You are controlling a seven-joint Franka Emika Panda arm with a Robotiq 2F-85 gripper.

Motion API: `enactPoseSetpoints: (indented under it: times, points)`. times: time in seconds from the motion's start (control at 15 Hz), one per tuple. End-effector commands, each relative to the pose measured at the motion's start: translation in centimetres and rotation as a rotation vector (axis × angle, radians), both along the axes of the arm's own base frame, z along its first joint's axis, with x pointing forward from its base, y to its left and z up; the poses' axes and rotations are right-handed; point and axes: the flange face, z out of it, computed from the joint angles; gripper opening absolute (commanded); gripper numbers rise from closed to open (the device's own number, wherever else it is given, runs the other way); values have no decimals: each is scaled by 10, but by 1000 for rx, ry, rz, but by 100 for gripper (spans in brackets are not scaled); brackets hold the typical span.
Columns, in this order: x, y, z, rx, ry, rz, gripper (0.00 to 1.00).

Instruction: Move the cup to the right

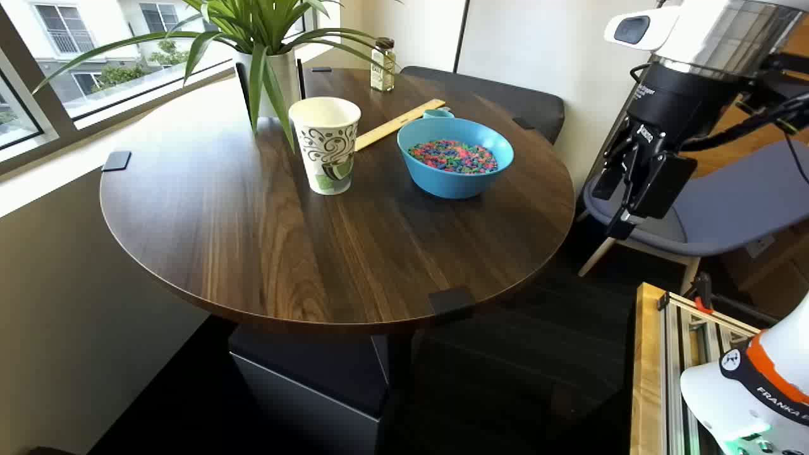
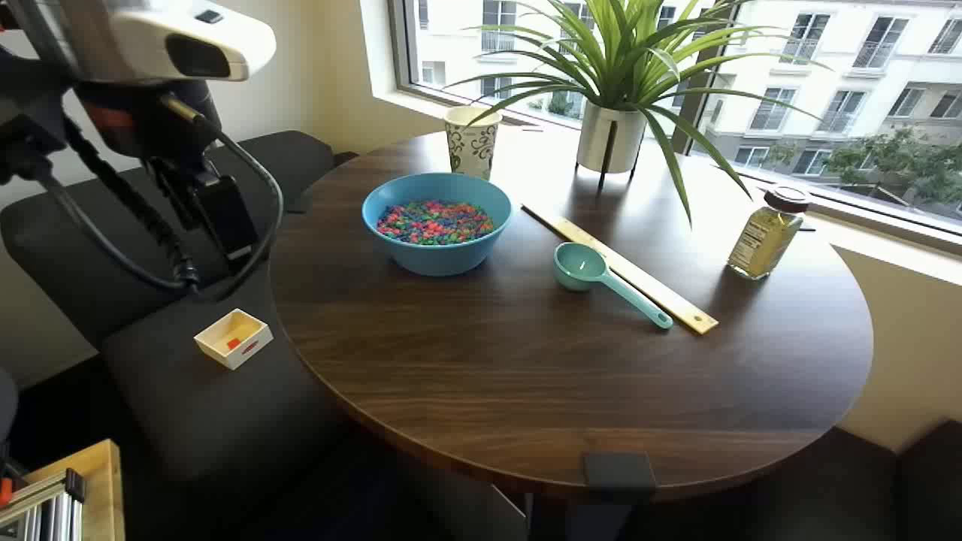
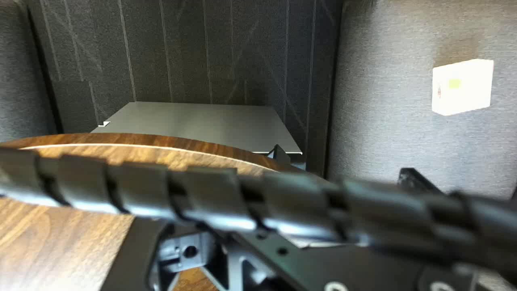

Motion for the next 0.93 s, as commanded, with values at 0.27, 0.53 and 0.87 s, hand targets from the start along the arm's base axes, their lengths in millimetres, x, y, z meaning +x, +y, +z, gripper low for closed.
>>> enactPoseSetpoints:
  times: [0.27,0.53,0.87]
  points:
    - [0,0,1,0,1,0,100]
    - [16,8,19,14,-85,-47,100]
    - [71,25,71,20,-178,-192,100]
